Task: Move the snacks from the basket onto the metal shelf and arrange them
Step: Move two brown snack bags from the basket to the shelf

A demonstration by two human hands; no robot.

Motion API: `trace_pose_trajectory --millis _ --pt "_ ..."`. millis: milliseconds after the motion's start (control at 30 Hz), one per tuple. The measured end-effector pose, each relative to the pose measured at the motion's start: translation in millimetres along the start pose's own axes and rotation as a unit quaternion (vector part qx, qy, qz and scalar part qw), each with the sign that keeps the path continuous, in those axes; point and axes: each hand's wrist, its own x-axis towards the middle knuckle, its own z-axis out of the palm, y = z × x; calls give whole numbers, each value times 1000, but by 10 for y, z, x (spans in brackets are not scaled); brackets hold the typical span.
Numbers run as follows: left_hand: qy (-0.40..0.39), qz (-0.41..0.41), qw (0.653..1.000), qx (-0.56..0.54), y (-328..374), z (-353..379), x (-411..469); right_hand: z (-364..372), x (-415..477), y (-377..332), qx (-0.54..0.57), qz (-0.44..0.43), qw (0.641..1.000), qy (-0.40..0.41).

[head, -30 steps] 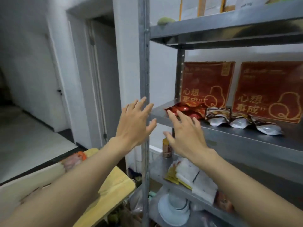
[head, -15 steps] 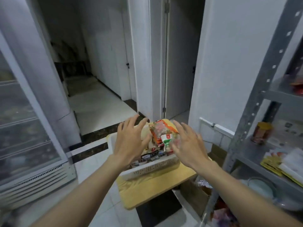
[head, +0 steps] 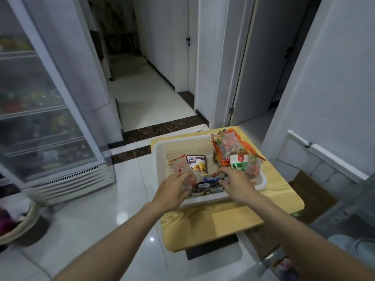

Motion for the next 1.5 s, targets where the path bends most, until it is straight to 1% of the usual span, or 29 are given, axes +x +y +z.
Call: trace_pose_trajectory --millis 100,267,367,467,567,633,733,800,833,1000,1100,1200,1300,1400,1500 --pt "-40 -23 999 -17 -203 229 206 141 300 163 8 3 998 -57" --pt "-100 -59 991 -72 -422 509 398 349 637 333 -40 3 988 -147" --pt "-97 -74 985 -125 -503 611 476 386 818 322 -75 -4 978 -193" --pt "-77 -116 965 -221 -595 637 543 393 946 362 -61 11 978 -200" --pt "-22 -132 948 -288 -688 556 594 330 1025 434 9 1 987 -161" --pt "25 -143 921 -361 -694 430 626 230 1056 439 108 -18 987 -120" --pt "89 -145 878 -447 -619 172 697 19 1098 380 259 -15 965 -49" --pt "106 -132 860 -482 -564 24 748 -92 1157 342 323 -7 947 -2" --pt "112 -125 856 -488 -531 -46 769 -139 1185 317 345 -10 938 16" --pt "127 -102 852 -497 -398 -322 814 -337 1204 185 381 -23 919 100" --pt "130 -90 852 -498 -320 -437 786 -404 1172 169 421 -17 899 121" --pt "134 -79 848 -506 -244 -501 741 -493 1021 132 432 1 892 132" --pt "116 -59 848 -513 -146 -563 728 -572 779 82 440 26 884 156" --pt "100 -43 851 -514 -6 -605 699 -651 459 43 431 44 881 191" --pt "75 -23 854 -514 145 -594 628 -720 56 42 430 69 869 234"
